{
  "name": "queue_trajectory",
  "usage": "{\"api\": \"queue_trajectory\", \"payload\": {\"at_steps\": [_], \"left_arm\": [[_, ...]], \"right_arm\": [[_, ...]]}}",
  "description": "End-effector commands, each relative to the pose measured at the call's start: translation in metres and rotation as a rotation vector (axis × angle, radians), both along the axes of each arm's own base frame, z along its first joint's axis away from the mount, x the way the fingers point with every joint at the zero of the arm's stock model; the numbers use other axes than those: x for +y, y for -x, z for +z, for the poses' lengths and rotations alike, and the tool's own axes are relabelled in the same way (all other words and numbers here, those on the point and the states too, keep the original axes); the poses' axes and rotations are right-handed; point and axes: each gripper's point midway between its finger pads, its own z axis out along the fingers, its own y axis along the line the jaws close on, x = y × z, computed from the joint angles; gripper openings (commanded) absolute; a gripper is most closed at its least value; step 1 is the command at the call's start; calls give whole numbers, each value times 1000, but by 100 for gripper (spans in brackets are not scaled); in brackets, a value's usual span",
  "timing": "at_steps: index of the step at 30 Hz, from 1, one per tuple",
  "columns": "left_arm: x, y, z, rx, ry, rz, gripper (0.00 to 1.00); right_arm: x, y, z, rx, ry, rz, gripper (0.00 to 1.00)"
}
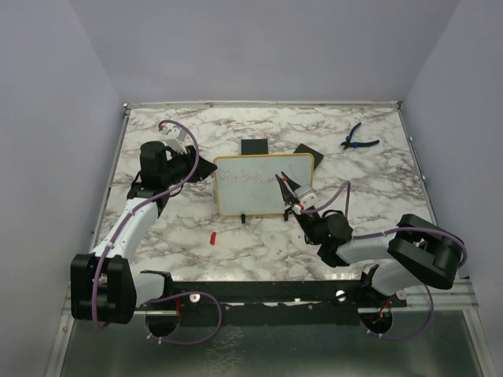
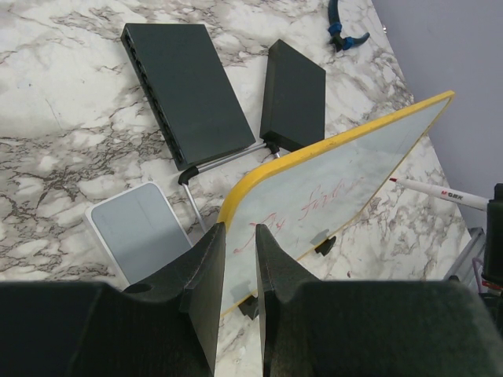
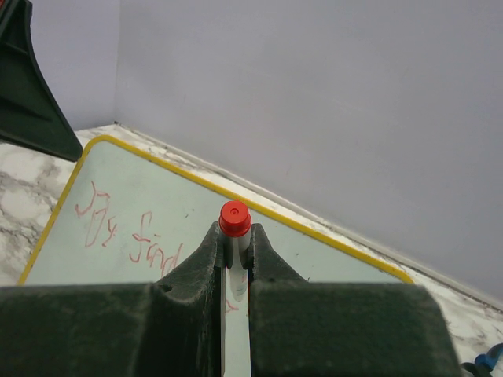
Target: Write a sentence on the whiteboard
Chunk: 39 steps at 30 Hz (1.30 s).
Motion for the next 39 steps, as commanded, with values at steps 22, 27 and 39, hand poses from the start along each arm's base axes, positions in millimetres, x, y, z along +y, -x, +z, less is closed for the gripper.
{"api": "queue_trajectory", "payload": {"at_steps": [22,27,39], "left_arm": [[-1,4,7,-41,-9,-9,23],[-1,4,7,-39,-9,-9,23],[-1,4,7,-39,-8,-11,23]], "right_arm": [[-8,-10,25,-74,-134,-55,1],[-9,-11,27,-78,-134,-61,1],[-9,-16,20,-66,-123,-74,1]]}}
